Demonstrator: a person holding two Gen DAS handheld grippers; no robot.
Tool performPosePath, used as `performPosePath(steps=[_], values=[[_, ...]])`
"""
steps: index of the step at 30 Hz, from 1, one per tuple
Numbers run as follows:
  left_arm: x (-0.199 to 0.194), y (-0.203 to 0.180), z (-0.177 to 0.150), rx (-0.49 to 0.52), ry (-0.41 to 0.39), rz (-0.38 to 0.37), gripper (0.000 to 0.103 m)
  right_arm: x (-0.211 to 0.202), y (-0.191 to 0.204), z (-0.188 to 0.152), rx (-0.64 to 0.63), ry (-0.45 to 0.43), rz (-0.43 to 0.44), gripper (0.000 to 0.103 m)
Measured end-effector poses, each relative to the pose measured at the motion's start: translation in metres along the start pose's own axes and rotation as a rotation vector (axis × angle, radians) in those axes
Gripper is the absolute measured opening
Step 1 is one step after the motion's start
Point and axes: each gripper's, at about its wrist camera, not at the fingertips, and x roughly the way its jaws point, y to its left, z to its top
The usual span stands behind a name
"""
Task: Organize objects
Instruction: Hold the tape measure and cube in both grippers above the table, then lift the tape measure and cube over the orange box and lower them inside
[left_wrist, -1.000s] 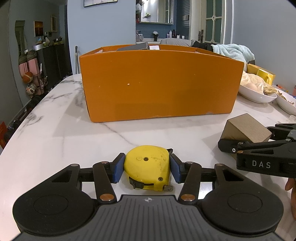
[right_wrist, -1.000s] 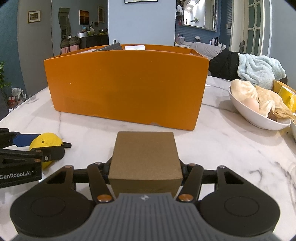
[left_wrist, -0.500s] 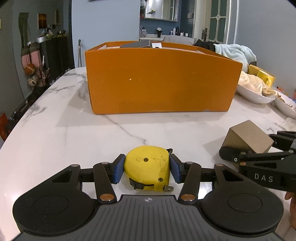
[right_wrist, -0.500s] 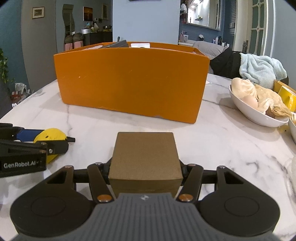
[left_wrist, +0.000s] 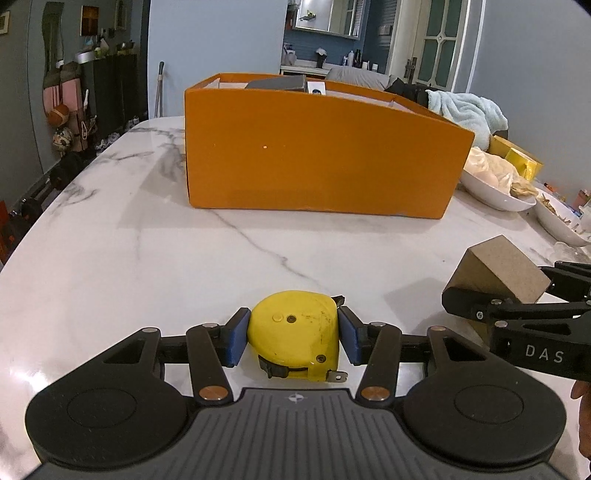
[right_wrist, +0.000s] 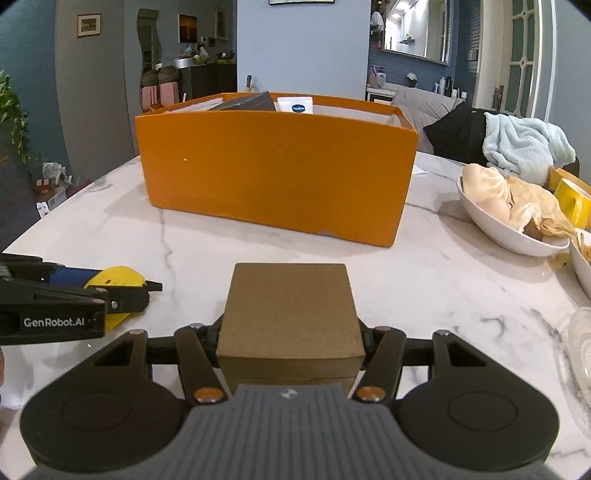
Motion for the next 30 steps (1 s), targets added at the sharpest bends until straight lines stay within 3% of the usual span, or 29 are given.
performPosePath(steps=[8,17,24,30], values=[[-0.028,-0.009,0.018,0.054,-0.063,-0.018,0.059,-0.022,-0.003,0.015,-0.008,-0.013,0.021,0.061],[-0.046,-0.021,0.084,0.121,-0.175,-0.022,0.059,-0.037,-0.017,0.072,0.005,-0.085,0.037,0.061],[-0.022,-0.02,0.15,0.134,-0.228,0.007,0.059,-0.015,-0.031,0.141,0.005,-0.123,0.015,0.061],[0.026,-0.018,0.187,0.109,-0.153,-0.039,0.059,0.027,-0.049,0.188,0.049,-0.1,-0.002,0.061]])
